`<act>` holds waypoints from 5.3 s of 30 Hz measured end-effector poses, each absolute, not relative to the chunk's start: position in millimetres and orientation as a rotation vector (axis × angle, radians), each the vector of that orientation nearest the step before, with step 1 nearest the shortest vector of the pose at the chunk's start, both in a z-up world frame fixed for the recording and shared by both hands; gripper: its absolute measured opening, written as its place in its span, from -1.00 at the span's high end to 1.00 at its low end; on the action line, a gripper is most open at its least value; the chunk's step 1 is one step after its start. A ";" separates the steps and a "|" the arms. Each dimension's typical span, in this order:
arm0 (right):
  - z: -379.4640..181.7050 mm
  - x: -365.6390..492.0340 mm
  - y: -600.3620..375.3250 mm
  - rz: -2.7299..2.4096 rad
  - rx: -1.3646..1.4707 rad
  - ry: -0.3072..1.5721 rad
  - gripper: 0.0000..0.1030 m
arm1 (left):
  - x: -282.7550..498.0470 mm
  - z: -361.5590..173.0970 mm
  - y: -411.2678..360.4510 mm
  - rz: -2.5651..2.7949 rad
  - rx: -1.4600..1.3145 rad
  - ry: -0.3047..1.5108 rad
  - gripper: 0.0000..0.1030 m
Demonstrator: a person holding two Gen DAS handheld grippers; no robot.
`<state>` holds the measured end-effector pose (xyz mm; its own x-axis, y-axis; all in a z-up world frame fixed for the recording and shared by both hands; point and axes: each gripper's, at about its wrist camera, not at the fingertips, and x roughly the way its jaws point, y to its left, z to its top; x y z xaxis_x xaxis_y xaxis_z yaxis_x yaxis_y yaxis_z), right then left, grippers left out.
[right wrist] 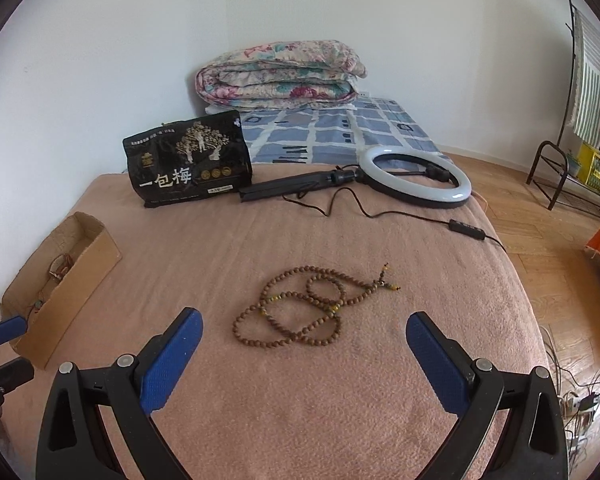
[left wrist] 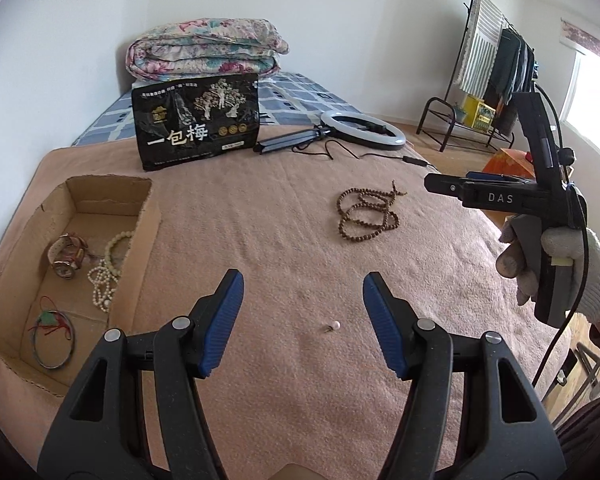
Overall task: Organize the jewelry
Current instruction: 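Move left tool to the second pearl earring while right tool moves over the prayer beads, then grasp the pearl earring with the left tool while the right tool grasps the brown prayer beads, then lift earring and prayer beads and carry them over the cardboard box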
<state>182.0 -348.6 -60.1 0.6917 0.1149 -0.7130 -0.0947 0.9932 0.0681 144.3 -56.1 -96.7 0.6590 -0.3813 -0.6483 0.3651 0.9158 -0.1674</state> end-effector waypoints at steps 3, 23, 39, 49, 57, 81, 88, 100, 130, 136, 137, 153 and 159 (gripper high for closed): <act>-79.2 186.5 -360.4 0.108 0.052 0.837 -0.99 | 146.7 -109.6 -65.1 -0.447 -0.029 0.763 -0.25; -144.8 230.5 -351.6 0.141 0.061 0.918 -0.99 | 164.8 -175.1 -97.6 -0.548 0.015 0.887 0.26; -162.9 264.5 -314.9 0.182 0.027 0.968 -0.99 | 173.4 -197.2 -106.8 -0.543 0.080 0.909 0.57; -171.2 294.6 -302.4 0.114 0.009 1.017 -0.99 | 175.0 -200.8 -106.9 -0.545 0.074 0.909 0.66; -172.5 303.5 -299.3 0.117 -0.030 1.037 -0.83 | 175.4 -201.6 -107.2 -0.543 0.070 0.911 0.70; -139.8 246.1 -334.0 0.238 0.037 0.985 0.80 | 176.6 -189.8 -96.6 -0.499 0.005 0.907 0.83; -111.7 221.6 -332.5 0.264 0.050 0.935 0.80 | 168.4 -173.1 -85.5 -0.479 -0.012 0.879 0.83; -60.1 186.5 -328.4 0.298 0.047 0.849 0.80 | 156.5 -136.9 -60.2 -0.442 -0.046 0.818 0.83; 38.4 147.6 -224.2 0.509 -0.013 0.676 0.80 | 133.5 -69.4 26.6 -0.295 -0.075 0.673 0.83; 47.0 150.0 -190.1 0.570 -0.018 0.658 0.80 | 133.5 -61.6 61.1 -0.234 -0.091 0.653 0.83; 47.8 151.0 -183.8 0.579 -0.021 0.656 0.80 | 133.6 -61.2 66.4 -0.224 -0.092 0.650 0.83; 50.9 163.0 -88.8 0.715 -0.072 0.647 0.80 | 140.3 -68.1 130.0 -0.109 -0.114 0.649 0.83; 53.0 163.1 -68.1 0.746 -0.080 0.641 0.80 | 143.4 -74.3 144.2 -0.088 -0.133 0.657 0.83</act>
<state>163.1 -68.1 53.0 0.5544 0.6067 -0.5698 -0.6540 0.7410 0.1526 143.4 144.2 -74.3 0.7885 -0.1231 -0.6027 0.0391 0.9878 -0.1506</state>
